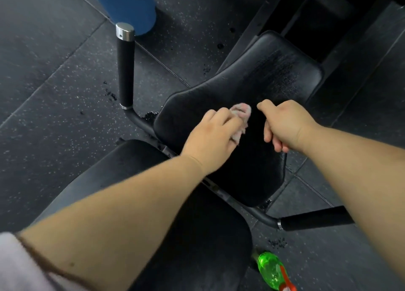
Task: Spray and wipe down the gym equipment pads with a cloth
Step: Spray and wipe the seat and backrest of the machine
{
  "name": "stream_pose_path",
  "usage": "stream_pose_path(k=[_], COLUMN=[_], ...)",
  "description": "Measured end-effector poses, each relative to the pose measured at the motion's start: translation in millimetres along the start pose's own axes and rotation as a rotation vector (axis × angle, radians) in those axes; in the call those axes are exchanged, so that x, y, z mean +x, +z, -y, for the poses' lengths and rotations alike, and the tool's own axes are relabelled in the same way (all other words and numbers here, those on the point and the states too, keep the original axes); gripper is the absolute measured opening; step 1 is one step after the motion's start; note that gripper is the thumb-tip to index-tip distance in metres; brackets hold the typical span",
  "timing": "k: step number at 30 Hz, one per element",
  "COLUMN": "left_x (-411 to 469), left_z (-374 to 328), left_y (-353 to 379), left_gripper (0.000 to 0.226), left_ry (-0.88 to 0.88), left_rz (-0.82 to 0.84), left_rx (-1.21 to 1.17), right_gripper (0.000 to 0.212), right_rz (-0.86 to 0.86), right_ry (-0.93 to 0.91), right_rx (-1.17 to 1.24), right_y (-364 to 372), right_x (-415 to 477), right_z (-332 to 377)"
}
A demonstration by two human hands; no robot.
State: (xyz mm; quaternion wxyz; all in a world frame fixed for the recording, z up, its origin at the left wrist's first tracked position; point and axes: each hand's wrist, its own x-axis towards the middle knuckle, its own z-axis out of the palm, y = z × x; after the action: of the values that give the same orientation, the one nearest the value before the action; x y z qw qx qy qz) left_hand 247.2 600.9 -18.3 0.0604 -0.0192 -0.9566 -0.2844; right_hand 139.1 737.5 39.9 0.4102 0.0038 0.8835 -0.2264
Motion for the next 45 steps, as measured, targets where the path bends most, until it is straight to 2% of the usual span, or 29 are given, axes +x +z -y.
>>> stream_pose_path(k=[1, 2, 5, 6, 10, 13, 15, 16, 18, 19, 21, 23, 25, 27, 29, 30, 32, 34, 36, 38, 40, 42, 45], left_x=[3, 9, 34, 39, 33, 19, 12, 9, 5, 3, -1, -5, -16, -31, -41, -44, -46, -47, -47, -44, -41, -39, -41], left_z=[12, 22, 25, 14, -32, -33, -29, -30, -27, -22, -7, 19, 44, 60, 66, 68, 73, 77, 73, 65, 58, 52, 45], left_y=[-11, -20, -30, -25, 12, 4, -13, -22, -37, -42, -52, -57, -55, -48, -48, -52, -58, -63, -63, -60, -57, -52, -50], left_gripper=[0.025, 0.023, 0.025, 0.027, 0.024, 0.032, 0.032, 0.034, 0.042, 0.047, 0.052, 0.047, 0.051, 0.062, 0.072, 0.074, 0.074, 0.074, 0.07, 0.065, 0.066, 0.069, 0.077], left_ry=[0.015, -0.078, -0.589, -0.631, -0.408, -0.303, -0.37, -0.431, -0.577, -0.645, -0.723, -0.8, -0.881, -0.854, -0.802, -0.79, -0.767, -0.711, -0.619, -0.555, -0.566, -0.612, -0.599], left_rz=[-0.004, -0.044, -0.279, -0.3, -0.189, -0.103, -0.014, 0.025, -0.018, -0.072, -0.193, -0.283, -0.186, -0.005, 0.101, 0.134, 0.192, 0.24, 0.257, 0.222, 0.19, 0.183, 0.24], left_rx=[0.021, 0.02, -0.093, -0.08, -0.106, -0.155, -0.348, -0.531, -0.849, -0.893, -0.692, -0.389, -0.303, -0.349, -0.359, -0.359, -0.328, -0.231, -0.085, 0.024, 0.031, -0.007, 0.013], right_gripper=[0.07, 0.071, 0.07, 0.068, 0.061, 0.061, 0.058, 0.052, 0.031, 0.034, 0.05, 0.048, 0.049, 0.052, 0.051, 0.049, 0.038, 0.019, 0.016, 0.023, 0.026, 0.027, 0.028], right_rz=[0.002, 0.003, -0.013, -0.015, -0.035, -0.074, -0.179, -0.286, -0.523, -0.563, -0.534, -0.553, -0.544, -0.395, -0.198, -0.184, -0.26, -0.319, -0.414, -0.605, -0.734, -0.78, -0.705], right_ry=[-0.007, -0.015, -0.032, -0.046, -0.111, -0.125, -0.131, -0.159, -0.344, -0.474, -0.71, -0.81, -0.832, -0.9, -1.008, -1.061, -1.103, -1.095, -1.047, -0.856, -0.643, -0.591, -0.66], right_rx=[0.014, 0.025, 0.062, 0.075, 0.155, 0.207, 0.243, 0.236, 0.205, 0.175, -0.006, -0.201, -0.261, -0.276, -0.438, -0.515, -0.562, -0.599, -0.639, -0.649, -0.546, -0.459, -0.419], right_y=[1, 1, 0, 1, 2, 5, 14, 21, 42, 51, 70, 90, 105, 118, 137, 144, 146, 130, 96, 59, 32, 33, 75], right_x=[0, 1, 3, 5, 7, 5, -4, -11, -27, -35, -31, -16, -5, -6, -8, -9, -2, 9, 19, 32, 37, 34, 30], right_z=[0, -1, -7, -8, -14, -16, -19, -22, -19, -14, -8, -9, -10, -4, -1, 2, 3, 19, 40, 55, 62, 64, 53])
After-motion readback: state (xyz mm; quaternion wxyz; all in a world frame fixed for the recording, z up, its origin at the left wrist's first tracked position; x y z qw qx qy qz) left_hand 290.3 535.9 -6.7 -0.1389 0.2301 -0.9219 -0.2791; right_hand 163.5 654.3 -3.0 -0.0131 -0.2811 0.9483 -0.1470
